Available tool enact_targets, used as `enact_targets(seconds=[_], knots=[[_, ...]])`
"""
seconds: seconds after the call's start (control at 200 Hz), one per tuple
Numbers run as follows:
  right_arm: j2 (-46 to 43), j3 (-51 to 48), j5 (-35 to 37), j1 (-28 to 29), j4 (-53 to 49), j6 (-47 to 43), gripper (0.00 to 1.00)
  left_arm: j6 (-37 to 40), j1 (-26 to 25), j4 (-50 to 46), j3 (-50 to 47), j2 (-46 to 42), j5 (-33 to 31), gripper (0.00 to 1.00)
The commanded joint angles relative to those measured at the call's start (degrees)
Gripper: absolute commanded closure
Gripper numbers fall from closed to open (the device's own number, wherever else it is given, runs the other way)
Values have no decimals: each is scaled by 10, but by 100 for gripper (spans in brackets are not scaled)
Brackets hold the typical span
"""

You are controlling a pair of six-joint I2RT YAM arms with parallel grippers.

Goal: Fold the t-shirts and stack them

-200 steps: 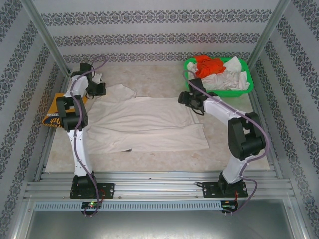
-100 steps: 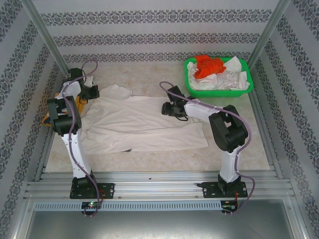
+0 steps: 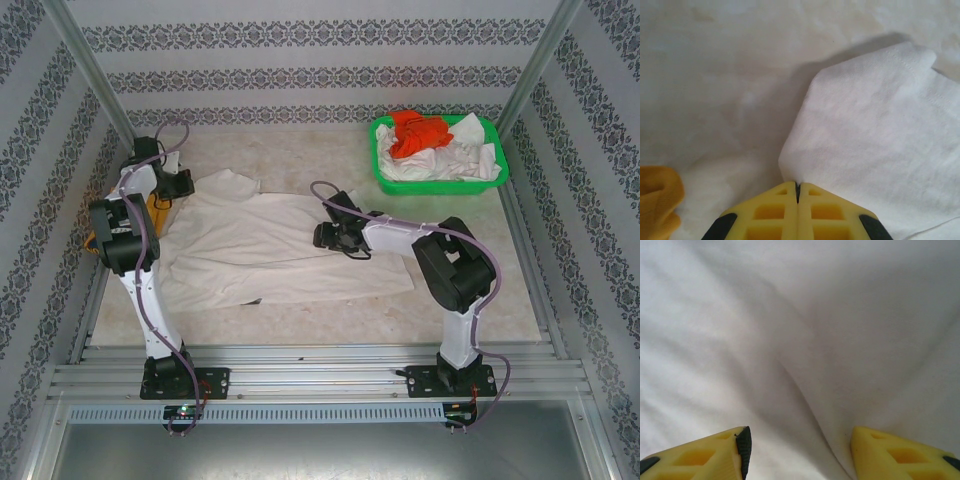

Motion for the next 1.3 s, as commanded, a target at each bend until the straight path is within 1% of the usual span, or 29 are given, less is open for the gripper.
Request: enact_targets(seconds=[0.0, 0.085, 0.2, 0.345, 0.43, 0.535, 0.61, 0.719, 0.949, 1.144, 1.249, 1.294], knots=[[2, -13, -39, 11, -17, 27, 44, -8, 12, 14, 3, -30, -8, 100], [-10, 0, -39, 10, -26, 16, 44, -15, 16, 17, 5, -30, -8, 100], [-30, 28, -2, -6, -49, -15, 42, -21, 17, 18, 12, -29, 9, 100], [-24, 73, 54, -57, -73, -49, 38, -26, 17, 25, 8, -30, 16, 100], [-2, 106, 59, -90, -79, -58, 37, -25, 17, 25, 5, -29, 13, 100], [44, 169, 66, -111, -101, -86, 40, -23, 17, 25, 4, -29, 10, 100], [80, 224, 78, -114, -130, -103, 43, -22, 18, 25, 3, -30, 4, 100], [122, 277, 71, -118, -147, -113, 46, -24, 21, 26, 4, -29, -2, 100], [179, 340, 74, -122, -174, -117, 52, -41, 36, 31, 0, -34, -9, 100], [221, 395, 87, -124, -191, -121, 56, -43, 37, 33, -2, -35, 2, 100], [243, 432, 104, -124, -204, -118, 57, -47, 37, 37, -6, -35, 5, 100], [251, 446, 112, -125, -211, -115, 59, -47, 37, 38, -8, -34, 8, 100]])
